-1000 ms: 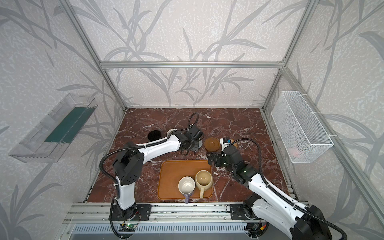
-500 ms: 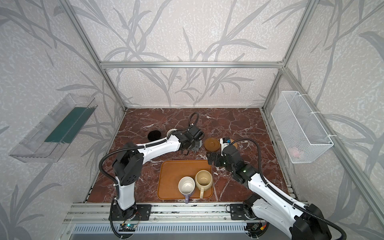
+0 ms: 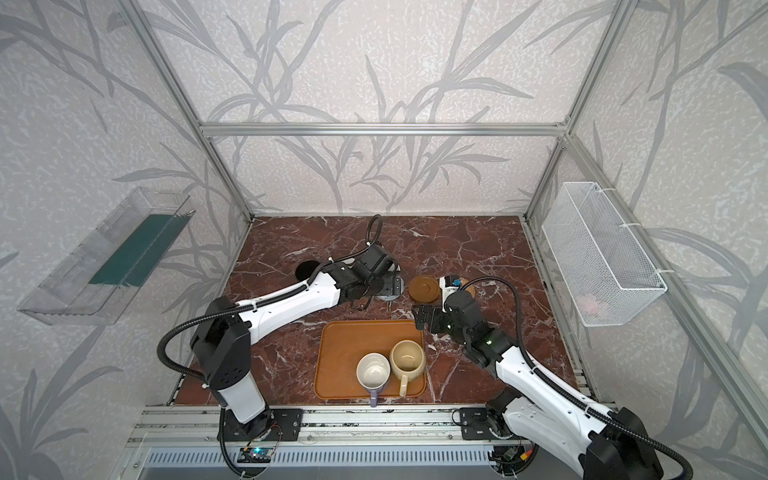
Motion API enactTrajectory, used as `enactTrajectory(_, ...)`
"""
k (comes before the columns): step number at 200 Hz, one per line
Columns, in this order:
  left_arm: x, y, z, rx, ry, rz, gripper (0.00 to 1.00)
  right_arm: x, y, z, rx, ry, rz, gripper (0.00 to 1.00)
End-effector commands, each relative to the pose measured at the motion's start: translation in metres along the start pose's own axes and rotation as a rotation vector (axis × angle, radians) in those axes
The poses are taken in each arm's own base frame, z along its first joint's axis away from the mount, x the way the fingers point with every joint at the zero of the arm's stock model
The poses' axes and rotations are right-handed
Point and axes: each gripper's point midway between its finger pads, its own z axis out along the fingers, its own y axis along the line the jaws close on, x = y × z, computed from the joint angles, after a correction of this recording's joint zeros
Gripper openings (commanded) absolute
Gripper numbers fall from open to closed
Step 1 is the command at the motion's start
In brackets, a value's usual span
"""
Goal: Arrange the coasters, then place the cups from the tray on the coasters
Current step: 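Open the left gripper and withdraw while the right gripper moves over the tray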
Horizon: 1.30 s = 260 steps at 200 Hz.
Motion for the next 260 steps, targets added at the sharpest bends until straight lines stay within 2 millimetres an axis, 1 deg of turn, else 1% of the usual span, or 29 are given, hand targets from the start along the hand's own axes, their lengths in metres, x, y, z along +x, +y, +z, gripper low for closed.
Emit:
enactTrajectory(1, -0.008, -0.006, -0.026, 0.066, -0.038, -0.007, 0.99, -0.007, 0.011, -0.004, -0.036, 0.011, -0.025, 0.99)
enactTrajectory(18, -0.009, -0.010, -0.041, 0.134, -0.064, -0.029, 0.99, -0.006, 0.013, -0.008, -0.032, 0.038, -0.046, 0.99)
enactTrajectory(27, -0.006, -0.011, -0.047, 0.169, -0.064, -0.044, 0.99, -0.006, 0.015, -0.010, -0.036, 0.046, -0.056, 0.99)
enactTrajectory(38, -0.004, -0.011, -0.058, 0.205, -0.069, -0.053, 0.99, -0.006, 0.015, -0.014, -0.031, 0.058, -0.063, 0.99)
enactTrajectory(65, 0.008, -0.012, -0.077, 0.283, -0.051, -0.031, 0.99, -0.005, 0.028, -0.024, -0.071, 0.114, -0.092, 0.99)
enactTrajectory(99, 0.028, -0.002, -0.092, 0.306, 0.000, -0.008, 0.99, 0.006, 0.043, -0.029, -0.115, 0.203, -0.101, 0.99)
enactTrajectory(121, 0.040, 0.011, -0.100, 0.288, 0.026, 0.020, 0.99, 0.013, 0.052, -0.033, -0.091, 0.240, -0.163, 0.99)
enactTrajectory(145, 0.055, 0.026, -0.108, 0.267, 0.063, 0.041, 0.99, 0.027, 0.060, -0.037, -0.044, 0.290, -0.233, 1.00)
enactTrajectory(170, 0.073, 0.038, -0.110, 0.264, 0.098, 0.042, 0.99, 0.042, 0.072, -0.038, -0.015, 0.323, -0.304, 0.99)
enactTrajectory(198, 0.084, 0.056, -0.103, 0.247, 0.102, -0.018, 0.99, 0.057, 0.090, -0.045, -0.020, 0.353, -0.350, 0.96)
enactTrajectory(202, 0.086, 0.059, -0.102, 0.245, 0.108, -0.025, 0.99, 0.058, 0.090, -0.045, -0.014, 0.357, -0.348, 0.95)
enactTrajectory(204, 0.087, 0.059, -0.102, 0.245, 0.109, -0.027, 0.99, 0.064, 0.094, -0.048, -0.026, 0.369, -0.364, 0.95)
enactTrajectory(208, 0.089, 0.060, -0.102, 0.246, 0.115, -0.030, 0.99, 0.068, 0.097, -0.049, -0.030, 0.378, -0.371, 0.94)
enactTrajectory(249, 0.114, 0.071, -0.099, 0.253, 0.169, -0.044, 0.99, 0.096, 0.102, -0.062, 0.013, 0.436, -0.442, 0.86)
enactTrajectory(260, 0.119, 0.075, -0.098, 0.242, 0.183, -0.042, 0.98, 0.101, 0.105, -0.066, 0.021, 0.454, -0.410, 0.82)
